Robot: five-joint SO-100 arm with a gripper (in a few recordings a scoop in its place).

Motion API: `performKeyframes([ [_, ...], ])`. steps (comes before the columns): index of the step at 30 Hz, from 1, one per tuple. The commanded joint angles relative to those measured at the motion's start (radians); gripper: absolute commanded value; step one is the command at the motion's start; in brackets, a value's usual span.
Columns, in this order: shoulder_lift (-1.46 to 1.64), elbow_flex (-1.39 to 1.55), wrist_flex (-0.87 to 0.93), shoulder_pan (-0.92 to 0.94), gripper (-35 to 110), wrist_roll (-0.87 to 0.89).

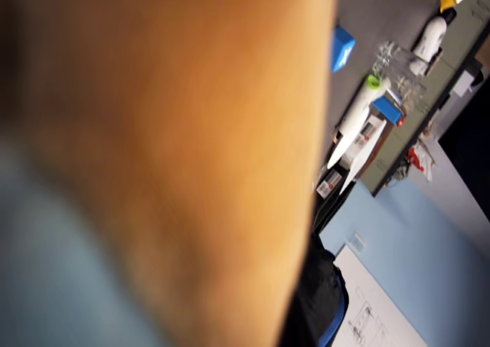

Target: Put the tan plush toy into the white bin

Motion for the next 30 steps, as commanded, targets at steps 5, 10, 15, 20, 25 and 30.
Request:
performKeyframes([
  [5,-0.057,-0.005,-0.052,-0.012,0,-0.015],
  [10,-0.078,0.051,-0.098,-0.008,0,-0.015],
  [15,-0.080,0.137,-0.170,-0.002,0,-0.015],
  [20,-0.083,0.195,-0.219,0.000,0,-0.015],
  [25,-0.084,0.235,-0.270,0.000,0,-0.015],
  [30,-0.089,0.273,-0.314,0.000,0,-0.011],
])
